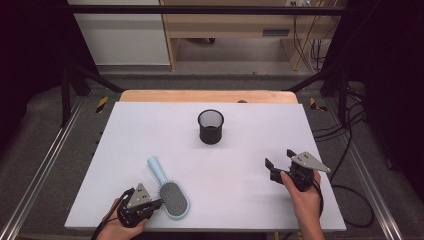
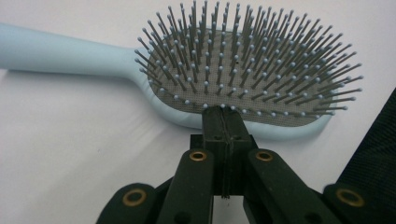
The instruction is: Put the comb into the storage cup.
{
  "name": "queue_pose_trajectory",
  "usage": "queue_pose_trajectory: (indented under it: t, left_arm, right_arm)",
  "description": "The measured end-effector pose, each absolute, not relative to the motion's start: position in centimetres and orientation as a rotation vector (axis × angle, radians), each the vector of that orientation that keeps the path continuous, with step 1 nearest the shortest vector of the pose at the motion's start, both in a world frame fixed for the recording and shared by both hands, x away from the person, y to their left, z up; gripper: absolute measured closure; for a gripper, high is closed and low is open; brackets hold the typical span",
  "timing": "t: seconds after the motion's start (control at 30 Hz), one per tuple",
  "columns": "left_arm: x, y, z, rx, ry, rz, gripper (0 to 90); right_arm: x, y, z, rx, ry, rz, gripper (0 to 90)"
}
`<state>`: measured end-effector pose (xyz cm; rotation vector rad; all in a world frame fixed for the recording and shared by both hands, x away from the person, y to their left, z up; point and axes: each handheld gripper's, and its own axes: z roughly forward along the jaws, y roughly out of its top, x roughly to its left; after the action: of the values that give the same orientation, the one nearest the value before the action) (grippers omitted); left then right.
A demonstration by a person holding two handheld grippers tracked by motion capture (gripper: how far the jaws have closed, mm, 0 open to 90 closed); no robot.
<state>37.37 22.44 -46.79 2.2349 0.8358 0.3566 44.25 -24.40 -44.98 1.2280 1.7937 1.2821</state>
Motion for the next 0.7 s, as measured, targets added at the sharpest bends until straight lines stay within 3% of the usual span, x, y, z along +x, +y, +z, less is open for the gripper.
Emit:
queue_pose_trajectory:
  t: [0.7]
  left_arm:
    - [40.2, 17.8, -46.6, 2.234, 0.792, 0.349, 90.0]
  right_arm:
    - [44.2, -24.5, -44.9, 1.231, 1.788, 1.287, 13.7]
